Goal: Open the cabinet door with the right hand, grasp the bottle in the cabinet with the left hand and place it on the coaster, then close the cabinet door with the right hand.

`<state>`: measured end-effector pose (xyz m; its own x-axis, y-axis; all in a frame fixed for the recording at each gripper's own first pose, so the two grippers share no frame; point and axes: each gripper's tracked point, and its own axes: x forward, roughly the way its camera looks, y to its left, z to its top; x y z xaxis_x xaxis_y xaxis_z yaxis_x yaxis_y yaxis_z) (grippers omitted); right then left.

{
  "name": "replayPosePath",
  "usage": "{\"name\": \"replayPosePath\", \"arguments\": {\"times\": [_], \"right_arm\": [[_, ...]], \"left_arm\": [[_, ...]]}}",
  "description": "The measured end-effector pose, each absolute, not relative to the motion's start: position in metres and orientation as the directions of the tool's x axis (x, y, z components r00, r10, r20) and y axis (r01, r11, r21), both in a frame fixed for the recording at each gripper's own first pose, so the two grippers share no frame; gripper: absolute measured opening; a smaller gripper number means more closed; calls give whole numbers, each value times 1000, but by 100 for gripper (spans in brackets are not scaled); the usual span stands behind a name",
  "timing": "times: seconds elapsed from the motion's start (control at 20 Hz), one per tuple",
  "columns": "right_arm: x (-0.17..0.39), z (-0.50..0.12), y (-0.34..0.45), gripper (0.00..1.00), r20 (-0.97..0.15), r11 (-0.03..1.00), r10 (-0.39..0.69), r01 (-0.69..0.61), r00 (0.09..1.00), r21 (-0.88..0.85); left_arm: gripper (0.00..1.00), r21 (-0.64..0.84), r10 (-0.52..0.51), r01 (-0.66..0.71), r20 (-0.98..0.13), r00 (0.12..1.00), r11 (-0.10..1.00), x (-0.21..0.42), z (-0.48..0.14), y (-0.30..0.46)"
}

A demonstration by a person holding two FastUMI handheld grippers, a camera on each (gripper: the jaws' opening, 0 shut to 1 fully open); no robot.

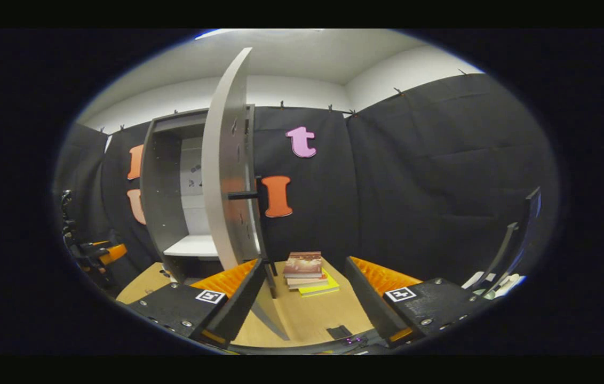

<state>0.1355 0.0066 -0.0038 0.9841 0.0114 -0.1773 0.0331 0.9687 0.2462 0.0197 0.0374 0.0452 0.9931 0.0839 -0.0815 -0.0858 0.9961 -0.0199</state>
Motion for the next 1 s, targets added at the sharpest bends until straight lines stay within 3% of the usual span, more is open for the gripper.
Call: {"name": "replayPosePath", "arguments": {"times": [0.2,0.3,0.65,1.0], "right_arm": [[136,-2,13,97,-167,965,45,1,985,262],[137,0,13,92,-162,963,36,10,986,270],[135,1,18,92,-165,963,5,40,986,267],[136,6,51,92,-164,953,55,-2,985,304]], "left_arm": [[95,-30,77,-80,-81,994,996,18,49,42],[95,-33,84,-88,-95,992,996,15,44,47],[95,-52,90,-96,-107,990,994,7,37,68],[95,-41,86,-90,-86,993,995,6,41,83]]}}
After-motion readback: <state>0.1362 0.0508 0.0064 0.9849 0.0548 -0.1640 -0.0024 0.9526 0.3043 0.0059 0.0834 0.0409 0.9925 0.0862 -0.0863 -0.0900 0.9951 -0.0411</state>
